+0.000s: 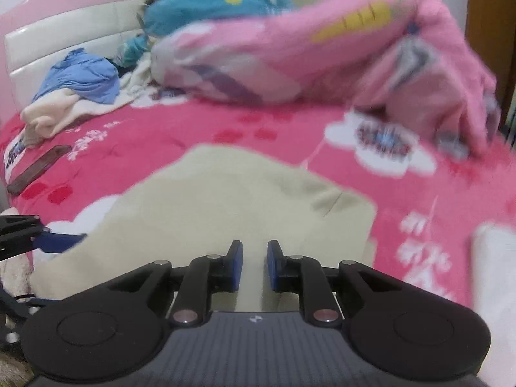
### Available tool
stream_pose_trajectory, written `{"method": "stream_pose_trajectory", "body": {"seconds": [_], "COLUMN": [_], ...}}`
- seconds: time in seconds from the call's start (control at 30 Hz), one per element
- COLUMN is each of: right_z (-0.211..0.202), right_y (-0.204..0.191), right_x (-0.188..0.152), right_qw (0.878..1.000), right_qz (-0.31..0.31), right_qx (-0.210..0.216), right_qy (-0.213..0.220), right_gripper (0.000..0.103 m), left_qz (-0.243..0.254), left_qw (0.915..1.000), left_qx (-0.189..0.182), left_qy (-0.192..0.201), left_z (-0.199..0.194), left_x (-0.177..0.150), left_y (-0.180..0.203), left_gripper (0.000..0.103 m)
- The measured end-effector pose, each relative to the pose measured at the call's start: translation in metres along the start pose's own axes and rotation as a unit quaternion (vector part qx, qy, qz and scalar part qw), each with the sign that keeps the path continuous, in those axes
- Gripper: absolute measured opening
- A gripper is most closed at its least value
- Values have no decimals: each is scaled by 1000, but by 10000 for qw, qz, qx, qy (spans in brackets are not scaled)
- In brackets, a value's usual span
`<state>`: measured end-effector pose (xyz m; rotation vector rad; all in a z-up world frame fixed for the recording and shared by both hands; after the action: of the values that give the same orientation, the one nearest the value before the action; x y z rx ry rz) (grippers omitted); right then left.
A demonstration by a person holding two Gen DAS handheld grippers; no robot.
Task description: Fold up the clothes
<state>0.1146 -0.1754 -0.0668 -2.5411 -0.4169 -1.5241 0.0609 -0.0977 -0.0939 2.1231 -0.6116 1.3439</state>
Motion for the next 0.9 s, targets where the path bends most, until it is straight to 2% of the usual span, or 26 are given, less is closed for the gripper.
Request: {"method": "stream_pose_trajectory", "body": {"seconds": [0.1,0.13,0.23,0.37,0.5,0.6,0.7,0.73,0.83,0.9], "right_z": [-27,-32,-22,-17,-25,-47,-71,-76,-61,-55], "right_y": [-6,-6,2,13,5,-1,-10,-15,-20,-22], "right_x": [9,6,-40,-65,-56,-46,-40,-43,-80,-95], "right_qw": [9991,9985,9969,9931,9958,9951,9942,9942,9970,9985], "right_qz": [152,239,436,1062,890,946,841,789,681,498], "right_qx": [322,428,454,410,192,131,308,404,361,231], "right_qy": [234,229,-470,-284,-67,270,601,602,-42,10], "right_gripper": [19,23,36,36,36,36,36,36,35,36], "left_qz": [-13,-2,69,198,250,534,691,640,607,634], "left_qw": [10000,10000,9999,9996,9993,9967,9914,9905,9890,9876], "left_qx": [42,61,83,165,274,573,905,949,1004,1064], "left_qy": [17,21,10,-91,-76,-191,-641,-760,-901,-960], "left_z": [0,1,1,1,-1,5,20,24,27,28], "left_x": [-1,-1,-1,2,19,27,18,14,11,11], "left_y": [0,0,2,3,2,1,-4,-6,-6,-6], "left_gripper": [76,76,77,76,73,73,73,73,76,76]}}
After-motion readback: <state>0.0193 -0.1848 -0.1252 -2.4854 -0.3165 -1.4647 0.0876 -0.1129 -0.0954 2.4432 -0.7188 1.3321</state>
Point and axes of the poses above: each gripper's, at about its wrist camera, not at the fingertips, and z roughly the way its jaws point, y to its right, x to its top, the point moved 10 cm from there along z, roughly the way its jaws point, and after that the axes turned 10 degrees about y, right-handed, at the moved point
